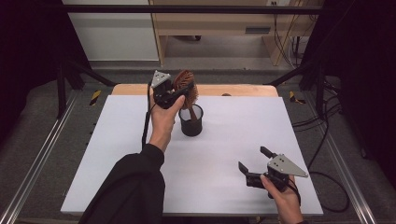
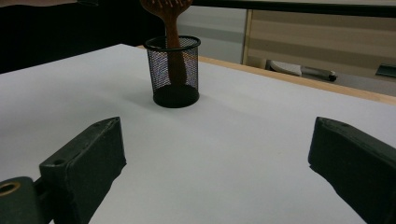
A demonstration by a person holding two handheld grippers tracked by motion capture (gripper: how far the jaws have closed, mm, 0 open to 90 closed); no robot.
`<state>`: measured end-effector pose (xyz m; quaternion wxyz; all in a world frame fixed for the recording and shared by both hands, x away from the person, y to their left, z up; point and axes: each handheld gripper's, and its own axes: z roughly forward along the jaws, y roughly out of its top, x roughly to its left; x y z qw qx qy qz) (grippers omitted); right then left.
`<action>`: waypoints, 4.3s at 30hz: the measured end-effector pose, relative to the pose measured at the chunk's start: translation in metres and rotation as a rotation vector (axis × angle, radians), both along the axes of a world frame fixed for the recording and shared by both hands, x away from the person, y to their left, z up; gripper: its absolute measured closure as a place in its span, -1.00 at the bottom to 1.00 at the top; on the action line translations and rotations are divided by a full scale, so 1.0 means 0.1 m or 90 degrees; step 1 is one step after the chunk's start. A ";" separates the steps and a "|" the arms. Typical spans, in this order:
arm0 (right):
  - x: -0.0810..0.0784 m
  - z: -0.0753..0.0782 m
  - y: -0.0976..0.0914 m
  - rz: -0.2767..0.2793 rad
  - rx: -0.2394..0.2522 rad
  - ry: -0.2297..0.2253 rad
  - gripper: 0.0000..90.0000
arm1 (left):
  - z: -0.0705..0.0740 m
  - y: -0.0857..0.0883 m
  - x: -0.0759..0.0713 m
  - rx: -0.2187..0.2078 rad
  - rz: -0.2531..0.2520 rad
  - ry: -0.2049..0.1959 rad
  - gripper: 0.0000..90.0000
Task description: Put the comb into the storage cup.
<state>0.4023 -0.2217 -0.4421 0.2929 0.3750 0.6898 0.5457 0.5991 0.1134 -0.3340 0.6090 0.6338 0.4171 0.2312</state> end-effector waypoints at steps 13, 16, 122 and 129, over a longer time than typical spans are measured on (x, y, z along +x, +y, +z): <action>0.00 0.00 0.00 0.003 -0.003 0.001 -0.91 | -0.04 -0.01 0.00 -0.001 -0.001 0.004 0.12; 0.00 0.00 0.00 0.003 -0.003 0.001 -0.91 | -0.04 -0.01 0.00 -0.004 -0.002 0.005 0.12; 0.02 -0.03 0.04 0.006 -0.001 0.007 -0.92 | -0.29 0.25 0.13 0.019 0.002 0.029 -0.12; 0.02 -0.03 0.06 0.008 -0.004 0.009 -0.92 | -0.31 0.28 0.15 0.018 0.011 0.030 -0.13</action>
